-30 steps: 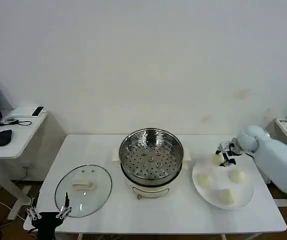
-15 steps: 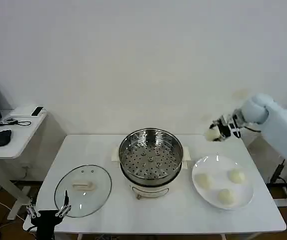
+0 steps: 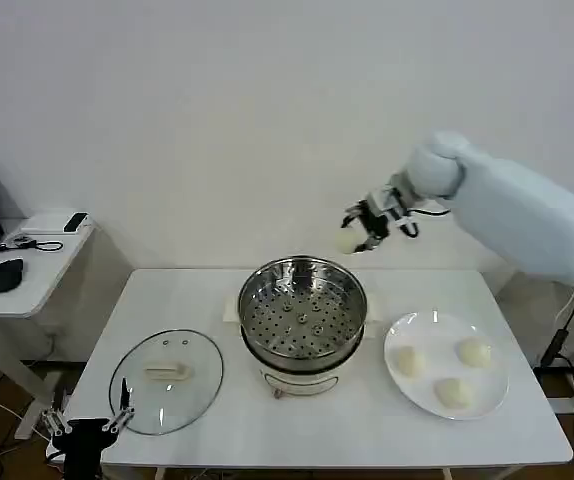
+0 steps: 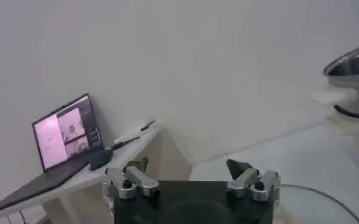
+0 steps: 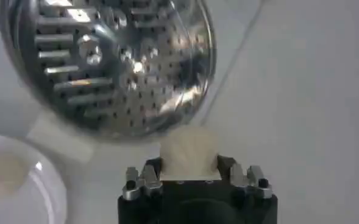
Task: Take steamed baozi put them in steamer then cover it.
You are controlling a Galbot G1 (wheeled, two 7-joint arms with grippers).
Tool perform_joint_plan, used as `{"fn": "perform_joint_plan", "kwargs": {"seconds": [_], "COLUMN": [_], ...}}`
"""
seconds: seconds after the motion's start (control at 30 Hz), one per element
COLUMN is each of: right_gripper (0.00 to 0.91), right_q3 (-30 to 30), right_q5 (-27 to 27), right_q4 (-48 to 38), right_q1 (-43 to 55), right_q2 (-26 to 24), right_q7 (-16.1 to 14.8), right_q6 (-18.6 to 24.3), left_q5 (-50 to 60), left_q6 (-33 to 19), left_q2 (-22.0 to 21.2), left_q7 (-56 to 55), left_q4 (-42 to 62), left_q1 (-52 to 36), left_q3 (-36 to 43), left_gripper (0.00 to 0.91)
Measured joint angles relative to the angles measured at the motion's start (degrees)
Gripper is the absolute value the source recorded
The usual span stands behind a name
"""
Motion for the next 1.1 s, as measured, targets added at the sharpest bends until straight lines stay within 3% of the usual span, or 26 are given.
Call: {"fn": "perform_joint_plan", "kwargs": {"seconds": [0.27, 0.57, 1.1], "right_gripper": [0.625, 0.625, 0.655], "right_q3": [-4.9, -6.3, -5.7], "right_q5": [-3.5, -8.7, -14.9], "right_q4": [-0.8, -3.6, -9.8], "right_q1": [-0.9, -3.9, -6.2], "right_q2": [4.8, 8.0, 11.6], "right_q7": [2.1, 4.6, 7.6], "right_q6": [6.1, 12.5, 18.6], "left_q5": [0.0, 0.0, 0.0], "left_q6": [-0.2, -0.4, -0.5], "left_q2": [-0.2, -0.4, -0.5], "left_q7": [-0.3, -0.7, -0.8], "left_q4": [0.5, 1.2, 0.7], "left_q1": [-0.2, -0.1, 0.1], "left_q3": [-1.0, -1.4, -1.5], "left_gripper": [0.907, 0.907, 0.907]}}
